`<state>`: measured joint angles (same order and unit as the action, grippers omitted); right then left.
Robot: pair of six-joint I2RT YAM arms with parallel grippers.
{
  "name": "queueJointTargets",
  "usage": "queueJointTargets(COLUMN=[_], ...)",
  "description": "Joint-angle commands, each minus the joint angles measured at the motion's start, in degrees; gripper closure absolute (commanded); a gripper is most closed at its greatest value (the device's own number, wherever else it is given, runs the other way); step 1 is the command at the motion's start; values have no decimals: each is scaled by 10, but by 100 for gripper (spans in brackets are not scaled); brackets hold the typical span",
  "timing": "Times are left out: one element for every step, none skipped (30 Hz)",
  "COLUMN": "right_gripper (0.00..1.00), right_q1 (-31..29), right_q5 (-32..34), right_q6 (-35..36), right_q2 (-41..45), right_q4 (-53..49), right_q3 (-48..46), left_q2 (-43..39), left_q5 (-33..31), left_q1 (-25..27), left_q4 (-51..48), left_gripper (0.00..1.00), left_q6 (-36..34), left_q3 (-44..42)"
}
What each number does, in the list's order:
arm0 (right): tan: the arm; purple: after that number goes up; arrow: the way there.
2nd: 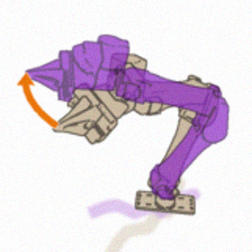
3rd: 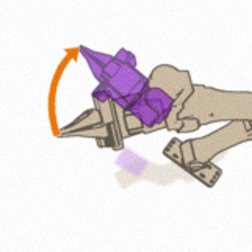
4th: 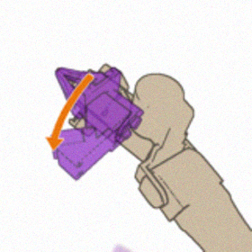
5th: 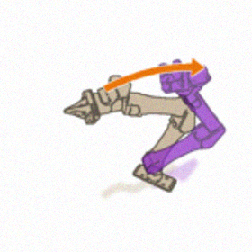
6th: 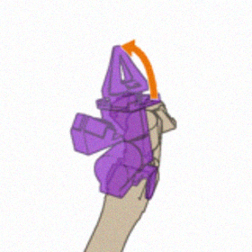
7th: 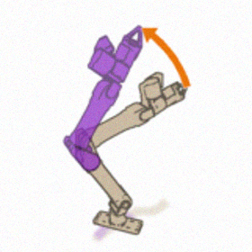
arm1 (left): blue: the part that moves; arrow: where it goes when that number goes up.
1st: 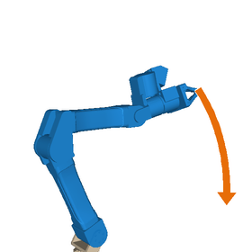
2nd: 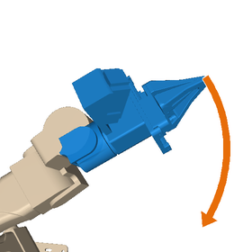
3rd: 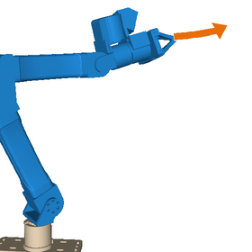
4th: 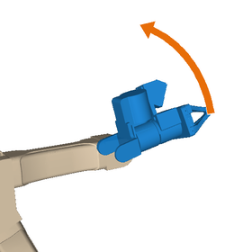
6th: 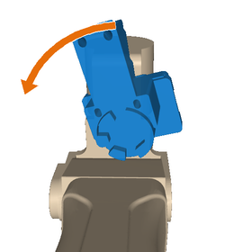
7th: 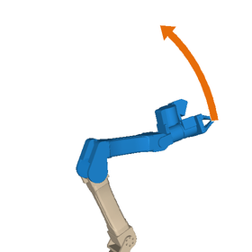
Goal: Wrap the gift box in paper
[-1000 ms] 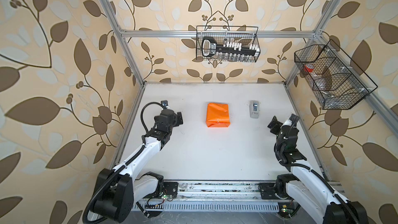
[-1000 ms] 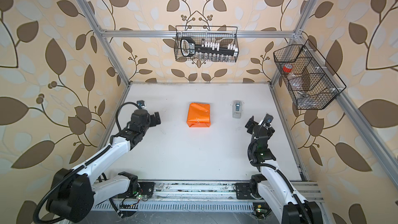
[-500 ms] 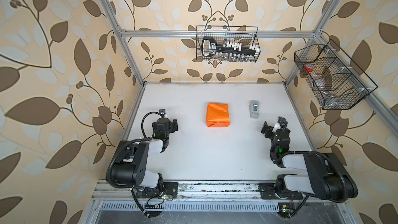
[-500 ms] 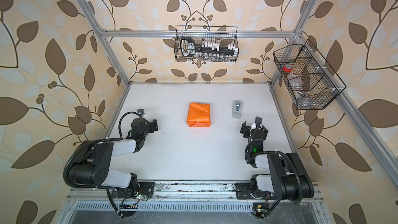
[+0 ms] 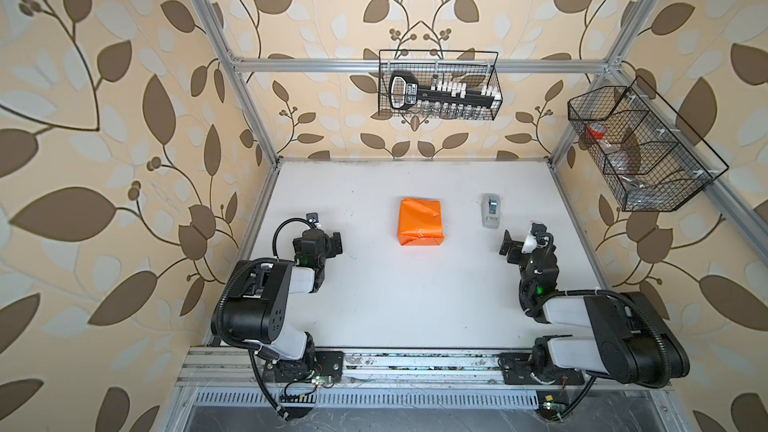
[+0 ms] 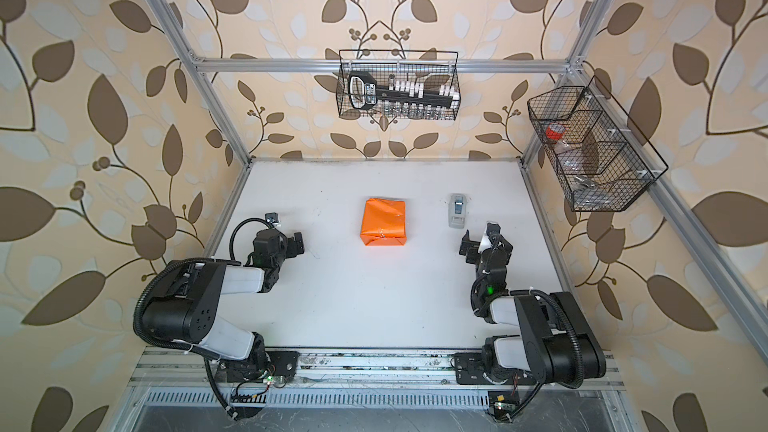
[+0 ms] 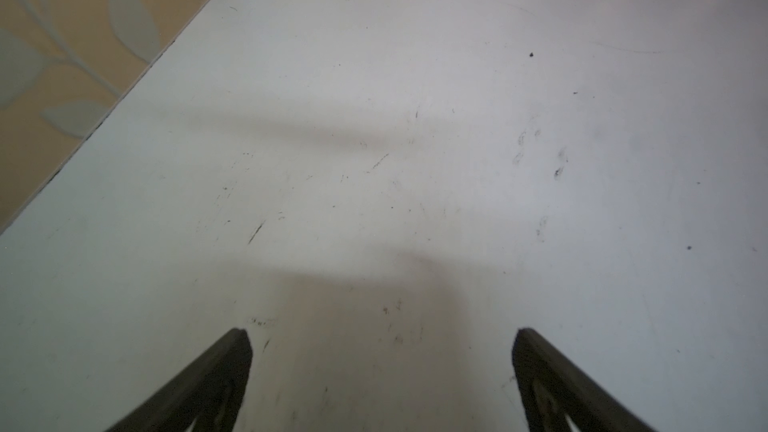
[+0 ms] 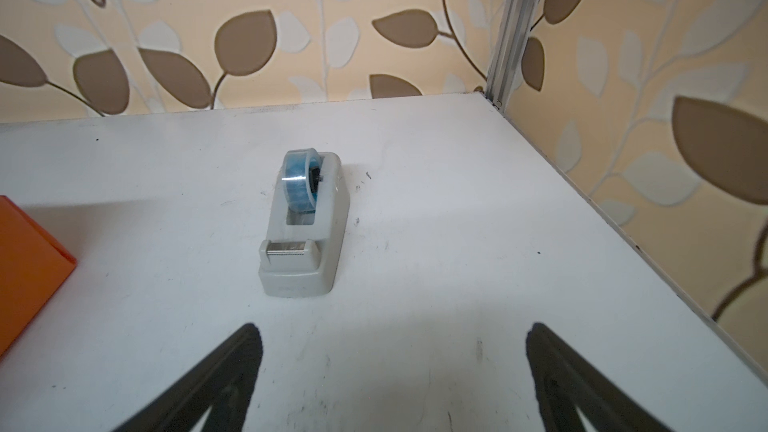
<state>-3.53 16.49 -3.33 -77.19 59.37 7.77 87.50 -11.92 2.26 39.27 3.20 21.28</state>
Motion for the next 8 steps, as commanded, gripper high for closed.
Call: queueJointTargets(right_gripper=[0, 0, 0, 0, 0, 0, 0, 0], right_q1=[22, 25, 26, 26, 27, 28, 28, 28], right_q5=[-90, -104, -103, -104, -106, -109, -116, -138], right_q6=[26, 26, 26, 25, 24, 23, 26, 33], right_q2=[-8, -9, -9, -8, -7, -6, -2, 1], right_q4=[-9, -14, -18, -21, -20, -17, -8, -8], right_q3=[31, 34, 35, 35, 34, 32, 25, 24], left_q2=[-9, -8, -8, -7, -7, -5, -4, -5], left_q5=[9, 9, 9, 8, 8, 8, 8, 8], left_q1=[-1, 0, -1, -1, 0, -1, -1, -1], left_q4=[27, 27, 26, 24, 24, 23, 22, 22], left_gripper=[1, 1, 1, 1, 1, 1, 1, 1], left_q6=[-6, -7, -7, -7, -7, -7, -7, -7], left_q3=[13, 14, 16, 17, 17, 17, 19, 18])
